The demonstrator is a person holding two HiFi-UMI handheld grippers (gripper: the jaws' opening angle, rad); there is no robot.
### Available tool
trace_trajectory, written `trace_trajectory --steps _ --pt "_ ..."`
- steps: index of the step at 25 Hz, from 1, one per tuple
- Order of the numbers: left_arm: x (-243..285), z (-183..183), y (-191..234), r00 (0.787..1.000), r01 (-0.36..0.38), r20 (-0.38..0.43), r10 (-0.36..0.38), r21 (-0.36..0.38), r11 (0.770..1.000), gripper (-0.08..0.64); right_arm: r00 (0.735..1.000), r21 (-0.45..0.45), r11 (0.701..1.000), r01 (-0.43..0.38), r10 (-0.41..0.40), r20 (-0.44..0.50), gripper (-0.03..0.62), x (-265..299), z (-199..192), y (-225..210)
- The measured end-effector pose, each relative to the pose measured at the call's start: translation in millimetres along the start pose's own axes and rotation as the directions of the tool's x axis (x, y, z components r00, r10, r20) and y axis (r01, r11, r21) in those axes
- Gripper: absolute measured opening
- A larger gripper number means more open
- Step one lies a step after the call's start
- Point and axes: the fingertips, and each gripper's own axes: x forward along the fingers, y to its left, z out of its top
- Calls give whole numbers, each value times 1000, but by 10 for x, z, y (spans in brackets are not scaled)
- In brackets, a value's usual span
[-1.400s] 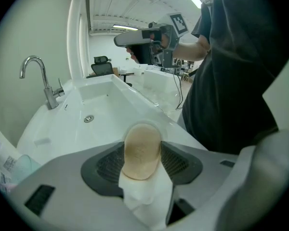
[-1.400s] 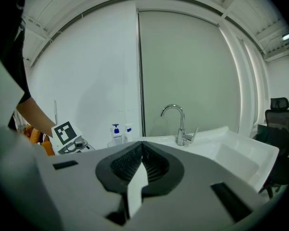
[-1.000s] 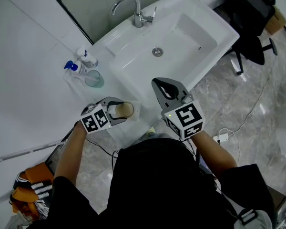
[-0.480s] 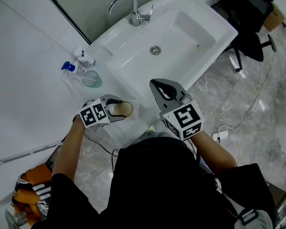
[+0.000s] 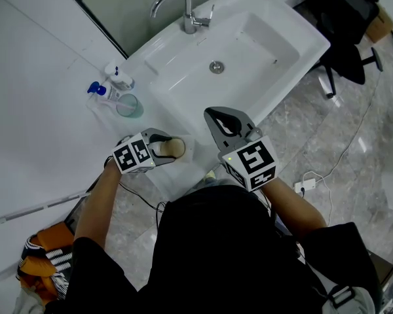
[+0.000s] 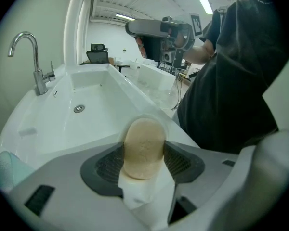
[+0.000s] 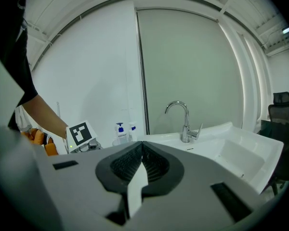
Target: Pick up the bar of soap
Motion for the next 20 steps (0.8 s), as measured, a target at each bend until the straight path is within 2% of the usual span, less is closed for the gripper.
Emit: trace_trajectory --steps 5,8,10,12,13,14,15,17,20 --pt "-49 5 -16 997 -36 60 40 -72 997 268 1000 -3 1000 -6 6 -3 5 -3 1 -9" --pt "-139 59 -2 988 -66 133 83 -127 990 268 1000 -5 1000 -10 10 -5 5 -7 -2 -13" --pt "-244 101 36 970 -103 199 139 -180 978 268 1000 -5 1000 -15 15 -5 5 -3 -8 -4" --pt "-408 160 88 936 -159 273 224 -243 957 268 1000 -6 1000 -22 22 -4 5 5 -11 9" --pt "-522 201 117 908 -198 310 283 -277 940 268 1000 -7 1000 -25 25 -4 5 8 -11 12" --pt "-656 248 140 870 -245 345 351 -315 917 268 1000 -7 1000 -28 28 -3 5 9 -11 13" --pt "-807 300 152 823 -291 379 423 -358 887 270 1000 -6 1000 -31 31 -3 5 9 -11 13" --pt "-1124 406 122 711 -360 435 553 -451 817 268 999 -2 999 -38 38 -4 5 15 -11 19" --pt "-1524 567 -6 537 -391 498 680 -567 725 268 999 2 999 -53 53 -5 5 46 -8 39"
